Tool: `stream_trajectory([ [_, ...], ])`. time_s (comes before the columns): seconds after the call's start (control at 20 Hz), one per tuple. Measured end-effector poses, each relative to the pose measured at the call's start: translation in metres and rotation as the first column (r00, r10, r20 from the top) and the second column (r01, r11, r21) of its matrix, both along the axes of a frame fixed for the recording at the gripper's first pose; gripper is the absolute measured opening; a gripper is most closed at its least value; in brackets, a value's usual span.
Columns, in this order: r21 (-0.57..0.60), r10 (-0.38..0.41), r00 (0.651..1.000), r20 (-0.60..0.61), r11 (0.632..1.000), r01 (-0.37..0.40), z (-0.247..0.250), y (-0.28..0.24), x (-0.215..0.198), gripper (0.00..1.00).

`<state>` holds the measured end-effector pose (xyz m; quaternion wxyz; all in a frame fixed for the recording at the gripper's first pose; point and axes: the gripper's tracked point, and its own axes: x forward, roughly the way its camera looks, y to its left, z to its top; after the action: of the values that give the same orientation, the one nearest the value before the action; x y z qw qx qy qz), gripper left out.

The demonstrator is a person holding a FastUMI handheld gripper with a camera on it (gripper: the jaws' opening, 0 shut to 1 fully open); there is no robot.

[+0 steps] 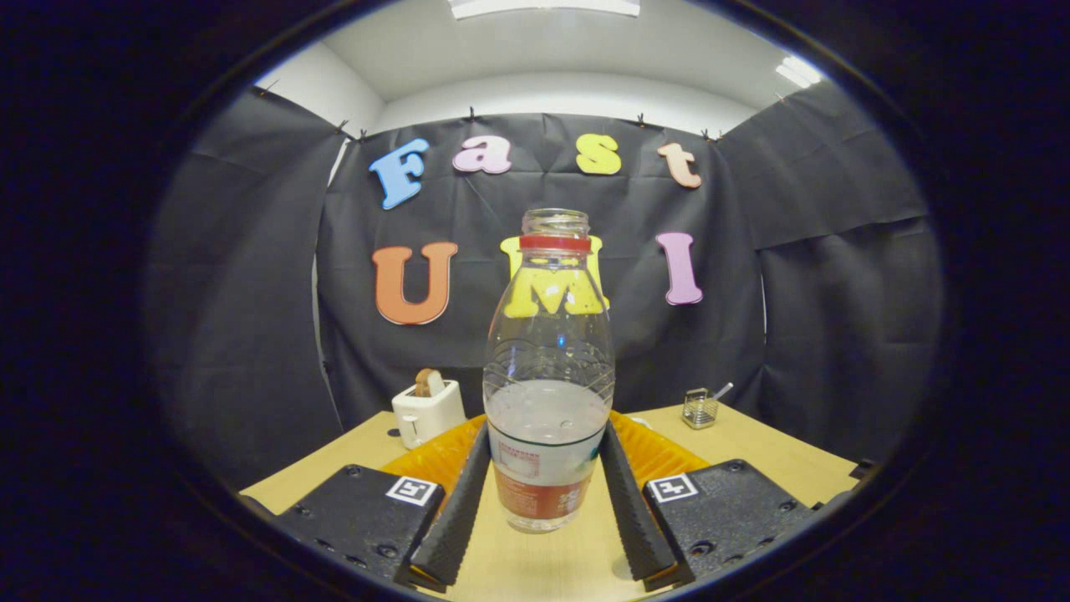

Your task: Take the bottle from table, then pour the juice into the cup, finally place the bottle on the coaster

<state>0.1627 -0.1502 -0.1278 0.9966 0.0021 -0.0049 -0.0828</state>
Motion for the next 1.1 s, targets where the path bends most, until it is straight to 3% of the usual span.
stream_trajectory([
  [0.2,0.008,-0.009,1.000,-0.015,1.000,0.009,-0.013,-0.011,0.036,0.77],
  [0.65,-0.007,-0.010,0.991,-0.130,1.000,0.009,-0.105,-0.015,0.121,0.77],
  [1.1,-0.045,0.003,0.977,-0.212,0.999,-0.013,-0.175,-0.013,0.148,0.78],
])
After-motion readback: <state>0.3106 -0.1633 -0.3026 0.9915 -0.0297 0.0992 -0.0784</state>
